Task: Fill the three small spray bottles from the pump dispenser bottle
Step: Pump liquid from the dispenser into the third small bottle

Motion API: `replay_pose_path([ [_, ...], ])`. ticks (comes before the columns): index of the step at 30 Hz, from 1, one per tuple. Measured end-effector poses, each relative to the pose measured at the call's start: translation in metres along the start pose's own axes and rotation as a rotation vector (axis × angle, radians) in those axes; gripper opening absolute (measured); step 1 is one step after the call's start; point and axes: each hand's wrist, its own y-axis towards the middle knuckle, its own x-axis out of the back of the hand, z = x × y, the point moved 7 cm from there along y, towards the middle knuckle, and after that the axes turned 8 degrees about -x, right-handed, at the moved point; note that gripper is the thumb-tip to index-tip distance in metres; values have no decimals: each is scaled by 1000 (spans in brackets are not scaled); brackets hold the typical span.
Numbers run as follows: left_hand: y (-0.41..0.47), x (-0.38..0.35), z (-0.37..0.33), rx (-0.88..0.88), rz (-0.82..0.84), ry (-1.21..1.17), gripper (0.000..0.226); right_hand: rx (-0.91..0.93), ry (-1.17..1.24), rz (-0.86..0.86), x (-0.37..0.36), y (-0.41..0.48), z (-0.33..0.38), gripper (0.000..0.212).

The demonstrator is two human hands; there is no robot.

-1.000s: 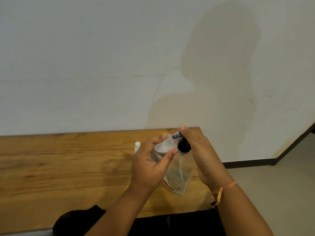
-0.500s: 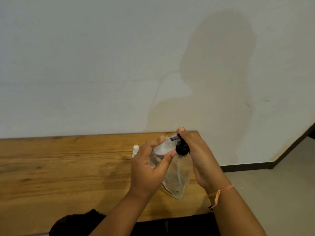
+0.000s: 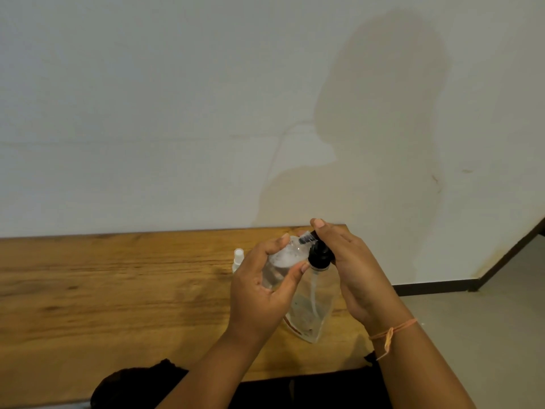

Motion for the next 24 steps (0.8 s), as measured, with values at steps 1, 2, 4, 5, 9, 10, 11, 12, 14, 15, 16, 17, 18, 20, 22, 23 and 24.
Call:
replay_pose_path([
  [1,0,0,0,-5,-1,5,31,7,-10,-10,0,0,0,26],
  [2,1,0,0,-7,-2,10,32,14,-28,-19,1,0,1,30],
  [4,1,0,0,-2,0,10,30,7,-58,-16,-1,-1,-1,33],
  [5,1,-1,1,4,0,7,31,-5,-73,-7,-1,-2,-2,33],
  [9,-3,-3,3,0,9,12,38,-27,-145,-20,3,4,-4,27],
  [10,-4,-2,3,-4,11,19,39,-22,-154,-16,2,5,-3,23],
  [11,-5,-2,3,-11,12,26,39,-15,-149,-9,1,5,-3,22],
  [12,-5,-1,2,-22,10,35,39,-10,-129,-7,1,6,-3,21],
  [14,-3,-1,0,-36,6,43,39,0,-95,-11,1,4,-2,21],
  [15,-2,-1,-1,-37,4,39,39,3,-79,-12,1,2,-1,24],
  [16,-2,-1,-1,-35,1,38,39,4,-59,-13,0,1,-1,26],
  [17,-1,0,-1,-30,0,40,39,6,-44,-13,0,1,-1,27],
  [18,-1,1,-1,-28,-3,44,39,12,-38,-10,0,0,-1,28],
  [20,-1,2,-1,-28,-11,45,39,23,-44,-10,-1,0,1,30],
  [22,1,1,-1,-32,-13,46,39,27,-50,-10,-2,-1,2,32],
  [23,2,1,-2,-37,-11,45,40,27,-54,-7,-2,-1,3,33],
  [24,2,1,-2,-41,-8,46,40,26,-61,-3,-2,-1,2,34],
])
